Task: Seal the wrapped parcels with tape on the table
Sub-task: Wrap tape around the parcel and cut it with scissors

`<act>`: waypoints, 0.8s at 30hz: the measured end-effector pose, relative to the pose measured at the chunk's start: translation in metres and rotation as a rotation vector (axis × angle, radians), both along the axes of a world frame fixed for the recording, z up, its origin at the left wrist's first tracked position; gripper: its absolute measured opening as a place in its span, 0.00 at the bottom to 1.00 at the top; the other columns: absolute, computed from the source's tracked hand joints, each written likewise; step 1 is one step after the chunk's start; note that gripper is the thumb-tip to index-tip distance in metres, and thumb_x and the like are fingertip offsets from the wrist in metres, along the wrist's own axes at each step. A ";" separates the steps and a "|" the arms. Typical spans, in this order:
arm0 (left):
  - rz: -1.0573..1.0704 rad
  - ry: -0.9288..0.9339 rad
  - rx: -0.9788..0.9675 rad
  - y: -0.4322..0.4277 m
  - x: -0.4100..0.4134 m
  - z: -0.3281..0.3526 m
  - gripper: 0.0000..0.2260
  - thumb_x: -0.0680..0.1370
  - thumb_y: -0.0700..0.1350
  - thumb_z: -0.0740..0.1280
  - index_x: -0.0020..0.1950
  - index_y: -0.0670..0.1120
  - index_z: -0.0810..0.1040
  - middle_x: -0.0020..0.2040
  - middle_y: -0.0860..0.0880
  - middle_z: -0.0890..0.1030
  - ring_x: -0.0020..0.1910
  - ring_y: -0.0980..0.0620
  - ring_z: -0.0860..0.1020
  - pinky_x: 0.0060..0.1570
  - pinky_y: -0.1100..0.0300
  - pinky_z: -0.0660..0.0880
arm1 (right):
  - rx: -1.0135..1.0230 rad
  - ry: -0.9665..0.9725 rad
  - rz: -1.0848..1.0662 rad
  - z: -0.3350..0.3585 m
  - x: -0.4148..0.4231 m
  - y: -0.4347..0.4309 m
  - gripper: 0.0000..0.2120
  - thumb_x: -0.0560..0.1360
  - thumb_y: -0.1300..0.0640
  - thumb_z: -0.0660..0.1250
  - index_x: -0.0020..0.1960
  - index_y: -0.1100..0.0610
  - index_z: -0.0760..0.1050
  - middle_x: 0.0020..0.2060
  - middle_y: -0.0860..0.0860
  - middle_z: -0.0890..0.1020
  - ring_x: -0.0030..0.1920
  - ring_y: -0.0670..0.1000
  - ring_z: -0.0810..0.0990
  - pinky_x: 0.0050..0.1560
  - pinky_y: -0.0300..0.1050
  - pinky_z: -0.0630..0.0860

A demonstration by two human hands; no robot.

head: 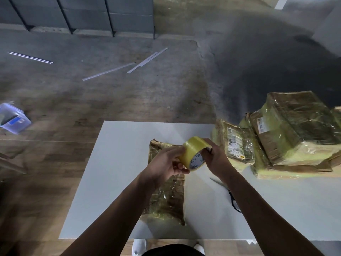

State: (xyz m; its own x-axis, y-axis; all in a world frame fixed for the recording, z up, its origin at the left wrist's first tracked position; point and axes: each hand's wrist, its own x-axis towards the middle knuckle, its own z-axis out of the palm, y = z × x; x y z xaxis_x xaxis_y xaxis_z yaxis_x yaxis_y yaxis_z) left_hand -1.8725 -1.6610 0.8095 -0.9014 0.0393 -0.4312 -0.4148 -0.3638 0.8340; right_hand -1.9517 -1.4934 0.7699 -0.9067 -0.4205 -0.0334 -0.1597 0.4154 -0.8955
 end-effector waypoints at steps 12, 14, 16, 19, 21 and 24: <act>0.275 -0.063 0.297 -0.005 -0.010 0.003 0.12 0.82 0.45 0.62 0.55 0.35 0.76 0.44 0.42 0.81 0.41 0.50 0.82 0.42 0.56 0.80 | 0.013 0.085 -0.165 0.026 0.021 -0.030 0.05 0.79 0.52 0.63 0.50 0.52 0.76 0.46 0.48 0.80 0.48 0.46 0.79 0.45 0.36 0.74; 0.246 -0.034 0.316 -0.005 -0.009 0.003 0.13 0.82 0.45 0.61 0.57 0.35 0.76 0.45 0.40 0.81 0.41 0.49 0.82 0.49 0.52 0.80 | 0.055 0.112 -0.046 0.026 0.023 -0.038 0.05 0.79 0.52 0.63 0.50 0.52 0.76 0.45 0.47 0.81 0.48 0.44 0.79 0.48 0.38 0.75; 0.238 -0.060 0.208 -0.006 -0.009 0.006 0.12 0.82 0.44 0.62 0.59 0.36 0.75 0.45 0.41 0.80 0.37 0.48 0.82 0.49 0.50 0.81 | 0.100 0.139 -0.005 0.024 0.022 -0.042 0.06 0.80 0.52 0.62 0.51 0.52 0.75 0.41 0.43 0.80 0.45 0.42 0.79 0.45 0.37 0.74; 0.243 -0.093 -0.285 -0.012 -0.008 0.008 0.15 0.79 0.46 0.67 0.62 0.39 0.72 0.48 0.42 0.80 0.36 0.45 0.83 0.41 0.47 0.82 | 0.130 0.136 -0.018 0.021 0.021 -0.043 0.06 0.82 0.53 0.59 0.52 0.52 0.73 0.39 0.44 0.78 0.41 0.44 0.77 0.41 0.40 0.72; 0.288 0.039 -0.663 -0.018 -0.002 0.009 0.17 0.77 0.50 0.69 0.61 0.43 0.71 0.52 0.48 0.79 0.38 0.50 0.82 0.40 0.51 0.82 | 0.154 0.155 -0.004 0.022 0.021 -0.043 0.09 0.82 0.53 0.58 0.56 0.55 0.74 0.42 0.49 0.80 0.42 0.49 0.78 0.43 0.45 0.73; 0.302 0.287 -1.067 -0.025 0.003 0.014 0.16 0.77 0.49 0.68 0.64 0.47 0.75 0.57 0.53 0.75 0.39 0.59 0.78 0.42 0.66 0.74 | 0.222 0.205 0.061 0.026 0.019 -0.043 0.12 0.82 0.53 0.58 0.59 0.58 0.75 0.44 0.51 0.81 0.44 0.52 0.78 0.46 0.48 0.74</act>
